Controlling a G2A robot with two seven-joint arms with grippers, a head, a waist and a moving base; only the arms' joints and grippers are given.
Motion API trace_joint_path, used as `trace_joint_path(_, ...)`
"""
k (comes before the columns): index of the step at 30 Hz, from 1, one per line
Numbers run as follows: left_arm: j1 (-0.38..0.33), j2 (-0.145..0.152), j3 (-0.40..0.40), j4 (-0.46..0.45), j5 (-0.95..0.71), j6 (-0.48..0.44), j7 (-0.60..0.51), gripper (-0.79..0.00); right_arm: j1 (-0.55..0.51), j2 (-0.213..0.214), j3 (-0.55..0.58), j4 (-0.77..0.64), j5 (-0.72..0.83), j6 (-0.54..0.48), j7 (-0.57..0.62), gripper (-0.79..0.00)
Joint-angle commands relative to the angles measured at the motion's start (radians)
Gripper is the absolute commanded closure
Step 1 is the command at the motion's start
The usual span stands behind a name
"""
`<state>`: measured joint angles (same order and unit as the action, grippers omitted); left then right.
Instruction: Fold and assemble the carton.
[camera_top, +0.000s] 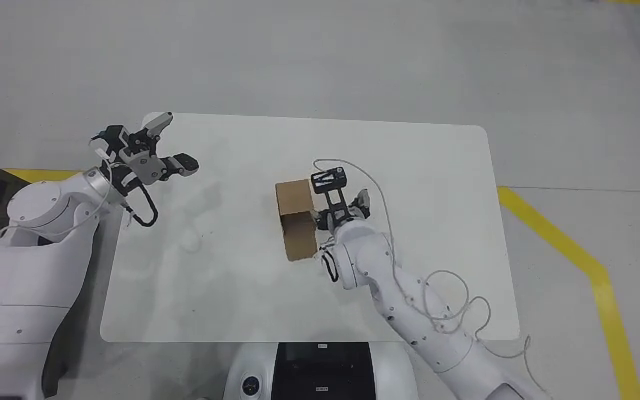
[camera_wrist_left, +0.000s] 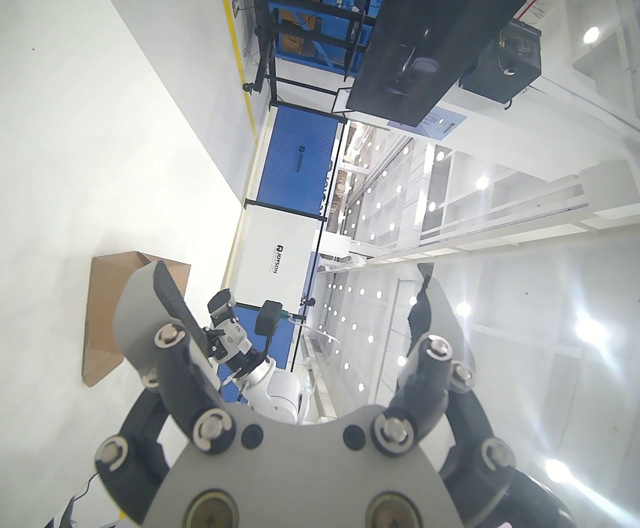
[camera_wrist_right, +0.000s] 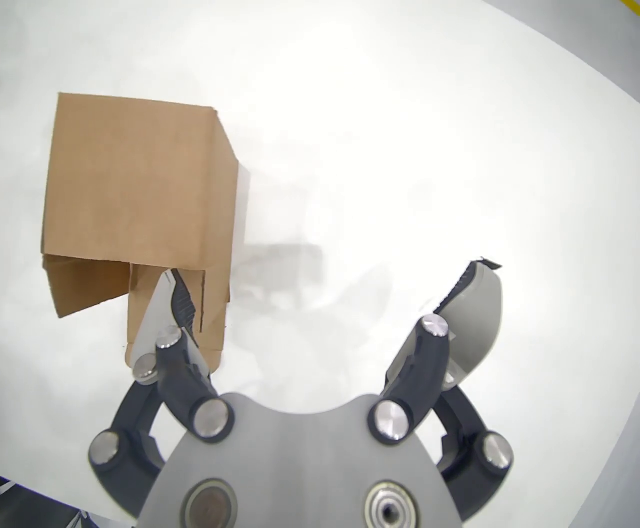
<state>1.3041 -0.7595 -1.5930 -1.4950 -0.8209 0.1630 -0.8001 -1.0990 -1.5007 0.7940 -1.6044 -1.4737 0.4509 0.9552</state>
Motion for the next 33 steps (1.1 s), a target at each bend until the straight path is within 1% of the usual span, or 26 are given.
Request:
trace_joint_path(1,0.000,-0.001,-0.002,0.001,0.002,0.001,-0.003,-0.785,-0.003,0.001,0.013,-0.002,-0.026,0.007,0.004,-0.785)
trace_joint_path(4,-0.001,-0.003,-0.002,0.002,0.003,0.004,-0.009,-0.785,-0.008,-0.001,0.033,0.001,-0.054,0.027,-0.004,-0.785)
trace_joint_path(7,-0.002,-0.005,-0.003,0.005,0.008,0.005,-0.015,-0.785,-0.019,-0.004,0.047,-0.018,-0.026,0.016,-0.031,-0.785)
trace_joint_path(14,0.005,-0.009,-0.014,0.010,0.014,0.005,-0.026,-0.785,-0.070,-0.005,0.042,-0.054,0.053,-0.141,-0.121,-0.785)
trace_joint_path(19,0.011,-0.011,-0.023,0.013,0.015,0.005,-0.032,-0.785,-0.097,0.001,0.058,-0.047,0.060,-0.226,-0.176,-0.785)
trace_joint_path(21,0.013,-0.012,-0.026,0.015,0.016,0.007,-0.033,-0.785,-0.109,0.005,0.071,-0.050,0.057,-0.254,-0.206,-0.785)
trace_joint_path(23,0.013,-0.013,-0.027,0.015,0.018,0.008,-0.034,-0.785,-0.128,0.008,0.082,-0.060,0.089,-0.295,-0.240,-0.785)
trace_joint_path(29,0.011,-0.018,-0.027,0.017,0.020,0.010,-0.036,-0.785,-0.155,0.020,0.147,-0.024,0.170,-0.408,-0.321,-0.785)
trace_joint_path(31,0.008,-0.019,-0.025,0.017,0.024,0.012,-0.035,-0.785,-0.156,0.023,0.162,-0.007,0.186,-0.441,-0.336,-0.773)
trace_joint_path(33,0.006,-0.020,-0.024,0.017,0.026,0.013,-0.035,-0.785,-0.153,0.026,0.174,0.012,0.191,-0.467,-0.347,-0.727)
